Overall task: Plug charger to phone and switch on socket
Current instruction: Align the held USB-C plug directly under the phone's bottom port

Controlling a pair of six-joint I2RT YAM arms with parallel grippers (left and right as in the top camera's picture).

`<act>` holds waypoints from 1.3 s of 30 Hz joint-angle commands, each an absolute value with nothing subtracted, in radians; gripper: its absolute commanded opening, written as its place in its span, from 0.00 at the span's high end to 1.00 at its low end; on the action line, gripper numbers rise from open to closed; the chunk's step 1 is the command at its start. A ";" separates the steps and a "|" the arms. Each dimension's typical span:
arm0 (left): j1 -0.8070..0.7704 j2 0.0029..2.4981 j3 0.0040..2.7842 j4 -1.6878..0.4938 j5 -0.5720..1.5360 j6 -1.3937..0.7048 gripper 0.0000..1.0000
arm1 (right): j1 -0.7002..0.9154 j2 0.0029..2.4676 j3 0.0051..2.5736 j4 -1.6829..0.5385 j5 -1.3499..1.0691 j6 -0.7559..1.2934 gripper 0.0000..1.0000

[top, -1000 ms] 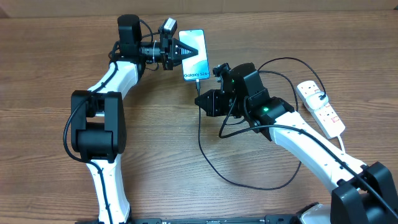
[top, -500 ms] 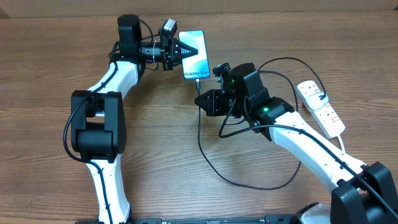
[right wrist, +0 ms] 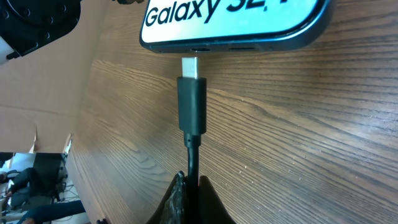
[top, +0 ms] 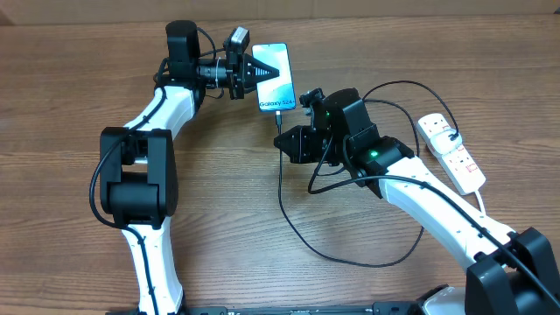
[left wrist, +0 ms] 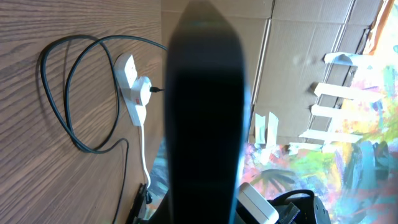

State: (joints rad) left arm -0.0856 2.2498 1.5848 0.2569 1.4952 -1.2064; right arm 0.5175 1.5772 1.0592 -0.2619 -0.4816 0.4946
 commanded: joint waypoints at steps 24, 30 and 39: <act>-0.096 2.227 1.599 0.297 1.523 -1.140 0.96 | 0.515 1.562 1.055 -0.271 -0.484 0.529 0.96; -0.100 2.227 1.599 0.297 1.538 -1.095 0.96 | 0.515 1.562 1.055 -0.270 -0.491 0.529 0.96; -0.100 2.227 1.599 0.297 1.538 -1.096 0.96 | 0.515 1.562 1.055 -0.310 -0.499 0.554 0.96</act>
